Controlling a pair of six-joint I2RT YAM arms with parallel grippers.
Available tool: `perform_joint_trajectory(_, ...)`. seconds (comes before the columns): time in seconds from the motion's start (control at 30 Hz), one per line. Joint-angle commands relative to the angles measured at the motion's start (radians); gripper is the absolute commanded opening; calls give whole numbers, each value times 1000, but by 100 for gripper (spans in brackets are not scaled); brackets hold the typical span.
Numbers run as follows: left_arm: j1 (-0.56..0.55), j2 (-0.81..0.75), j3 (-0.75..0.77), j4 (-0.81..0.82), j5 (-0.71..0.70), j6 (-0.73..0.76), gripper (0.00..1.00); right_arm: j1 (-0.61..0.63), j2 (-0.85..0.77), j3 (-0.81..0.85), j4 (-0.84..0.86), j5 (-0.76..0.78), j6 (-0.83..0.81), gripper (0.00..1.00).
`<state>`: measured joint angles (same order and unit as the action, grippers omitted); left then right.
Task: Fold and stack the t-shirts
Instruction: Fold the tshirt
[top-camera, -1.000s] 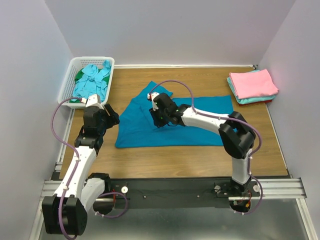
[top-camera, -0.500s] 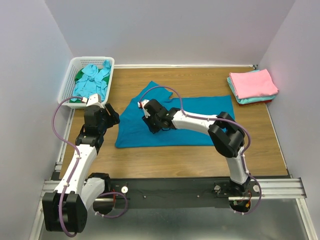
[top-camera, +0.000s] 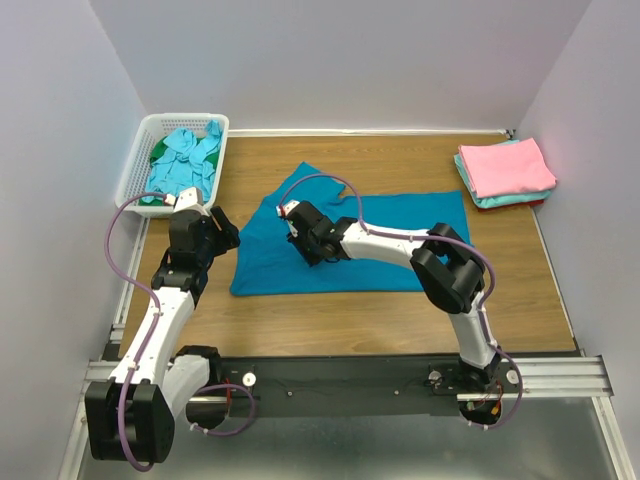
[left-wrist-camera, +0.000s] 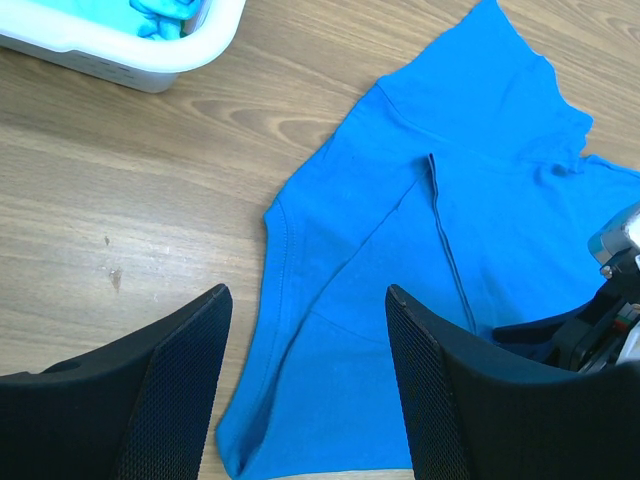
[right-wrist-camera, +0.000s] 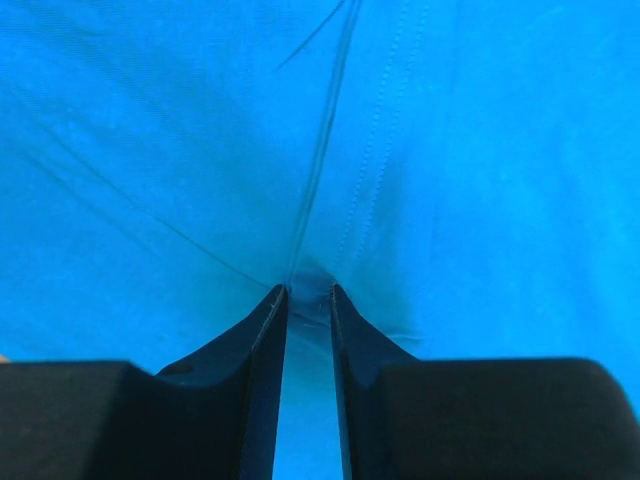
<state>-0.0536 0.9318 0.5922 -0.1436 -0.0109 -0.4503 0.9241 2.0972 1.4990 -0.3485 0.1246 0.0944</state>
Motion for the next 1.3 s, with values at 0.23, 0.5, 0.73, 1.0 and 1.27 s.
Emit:
perform_joint_trajectory(0.23, 0, 7, -15, 15, 5, 18, 71, 9, 3, 24, -21, 53, -22, 14)
perform_joint_trajectory(0.5, 0, 15, -14, 18, 5, 21, 71, 9, -17, 55, -21, 127, -35, 1)
perform_joint_trajectory(0.73, -2, 16, -15, 16, 6, 22, 71, 4, -25, 69, -21, 239, -55, 1)
perform_joint_trajectory(1.0, -5, 19, -15, 16, 6, 22, 71, -41, -16, 66, -20, 300, -22, 1)
perform_joint_trajectory(1.27, -6, 24, -15, 15, 6, 22, 71, -51, -2, 115, -14, 302, -55, 1)
